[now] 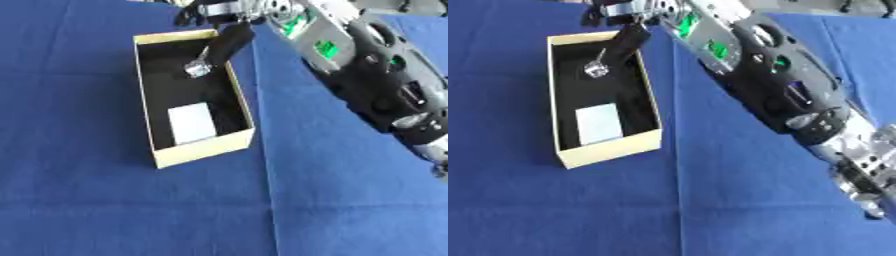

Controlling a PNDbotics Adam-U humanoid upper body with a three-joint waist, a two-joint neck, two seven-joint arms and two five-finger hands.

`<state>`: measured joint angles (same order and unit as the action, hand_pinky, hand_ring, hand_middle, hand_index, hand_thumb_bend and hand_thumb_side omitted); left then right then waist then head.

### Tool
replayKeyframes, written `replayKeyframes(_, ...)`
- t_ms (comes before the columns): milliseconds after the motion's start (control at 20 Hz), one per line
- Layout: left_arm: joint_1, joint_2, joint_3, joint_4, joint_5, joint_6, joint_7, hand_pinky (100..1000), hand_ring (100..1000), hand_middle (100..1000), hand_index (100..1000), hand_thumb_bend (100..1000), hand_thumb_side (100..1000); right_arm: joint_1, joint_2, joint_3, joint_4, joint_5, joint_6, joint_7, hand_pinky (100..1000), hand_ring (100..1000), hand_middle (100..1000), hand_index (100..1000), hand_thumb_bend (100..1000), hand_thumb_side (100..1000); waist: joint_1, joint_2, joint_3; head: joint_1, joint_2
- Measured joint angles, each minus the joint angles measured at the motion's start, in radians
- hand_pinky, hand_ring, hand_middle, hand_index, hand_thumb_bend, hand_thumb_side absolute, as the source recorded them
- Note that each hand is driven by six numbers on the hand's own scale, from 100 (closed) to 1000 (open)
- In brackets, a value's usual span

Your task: Pick up objects on the table and place them in the box.

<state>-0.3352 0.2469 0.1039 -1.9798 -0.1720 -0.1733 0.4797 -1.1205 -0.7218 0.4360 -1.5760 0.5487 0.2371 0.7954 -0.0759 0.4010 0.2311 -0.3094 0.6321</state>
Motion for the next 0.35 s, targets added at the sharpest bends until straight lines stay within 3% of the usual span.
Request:
replayKeyframes(150, 0.001, 0.0, 0.002, 0.0, 0.0, 0.0, 0.004, 560, 664, 612, 734, 100, 743, 0.018, -0.049, -0.061, -0.069, -0.043, 0.016, -0.041, 806, 915, 892, 972, 235, 841, 0.0, 0.0, -0.006, 0.006, 0.0)
replayKeyframes(200, 0.001, 0.0, 0.003, 0.0, 0.0, 0.0, 0.005, 561, 664, 612, 735, 100, 739, 0.028, -0.062, -0.076, -0.093, -0.057, 0.024, -0.055, 783, 884, 827, 887, 100, 982, 0.0, 0.0, -0.006, 0.008, 0.0)
replayKeyframes(350, 0.006, 0.0, 0.013, 0.0, -0.001, 0.0, 0.016, 561, 663, 612, 736, 100, 735, 0.052, -0.107, -0.126, -0.166, -0.102, 0.059, -0.098, 779, 861, 804, 869, 100, 1000, 0.023, -0.001, -0.042, 0.033, 0.001)
